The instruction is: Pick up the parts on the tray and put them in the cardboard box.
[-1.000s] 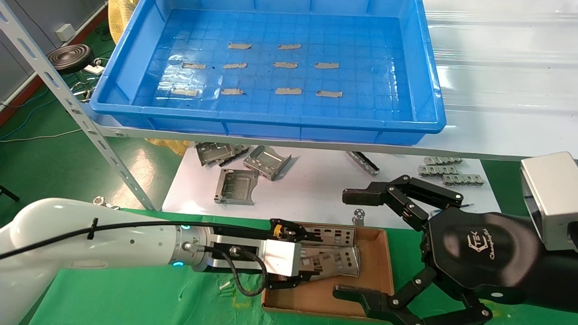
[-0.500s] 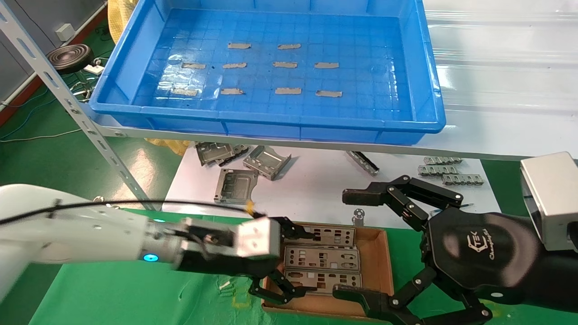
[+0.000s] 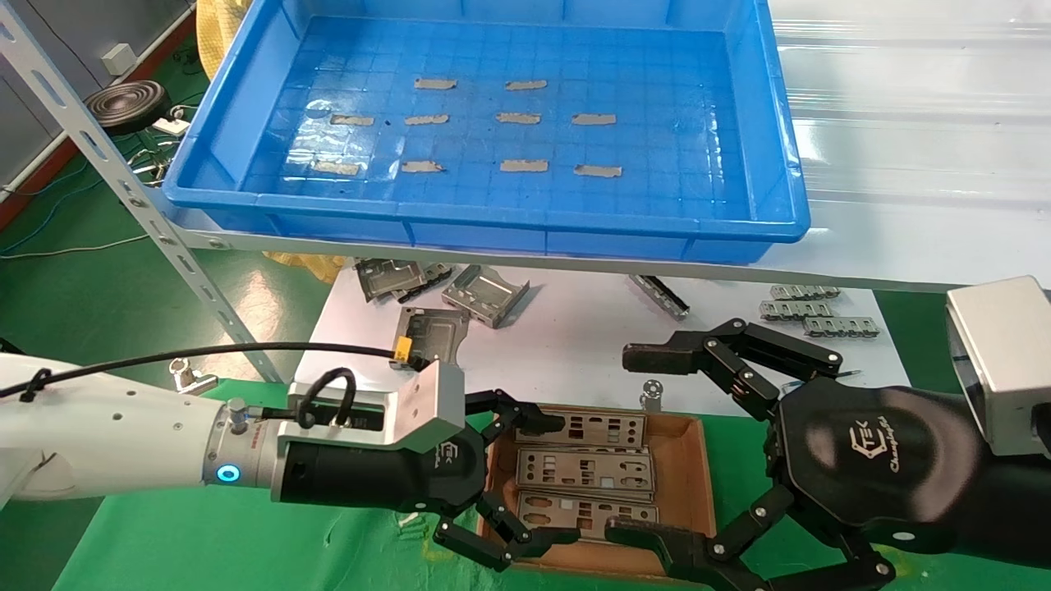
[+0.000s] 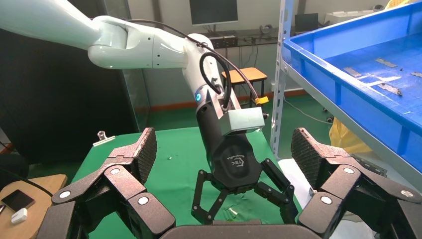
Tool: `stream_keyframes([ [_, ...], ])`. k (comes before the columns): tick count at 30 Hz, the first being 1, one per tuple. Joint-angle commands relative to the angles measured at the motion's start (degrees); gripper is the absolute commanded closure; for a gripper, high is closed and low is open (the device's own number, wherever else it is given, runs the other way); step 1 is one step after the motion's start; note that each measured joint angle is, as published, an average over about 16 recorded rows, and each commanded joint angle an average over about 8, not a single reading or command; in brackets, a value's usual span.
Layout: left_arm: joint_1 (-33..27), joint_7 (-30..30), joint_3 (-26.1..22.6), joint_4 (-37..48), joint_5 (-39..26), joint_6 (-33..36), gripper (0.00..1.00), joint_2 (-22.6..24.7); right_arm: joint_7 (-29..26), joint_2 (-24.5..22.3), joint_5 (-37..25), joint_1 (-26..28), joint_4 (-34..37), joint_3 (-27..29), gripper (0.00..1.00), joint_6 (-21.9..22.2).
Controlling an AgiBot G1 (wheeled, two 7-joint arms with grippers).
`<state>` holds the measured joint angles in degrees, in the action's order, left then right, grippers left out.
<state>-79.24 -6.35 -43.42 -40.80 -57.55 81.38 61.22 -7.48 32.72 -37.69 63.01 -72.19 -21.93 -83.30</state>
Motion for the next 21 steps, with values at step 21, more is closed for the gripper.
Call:
stream_keyframes([
  [21,5.5,5.21,8.54,-10.49,4.63,1.08,0.0,-8.18,0.01,0.0,0.0,0.01,0.01,-0.01,0.0,-0.01],
])
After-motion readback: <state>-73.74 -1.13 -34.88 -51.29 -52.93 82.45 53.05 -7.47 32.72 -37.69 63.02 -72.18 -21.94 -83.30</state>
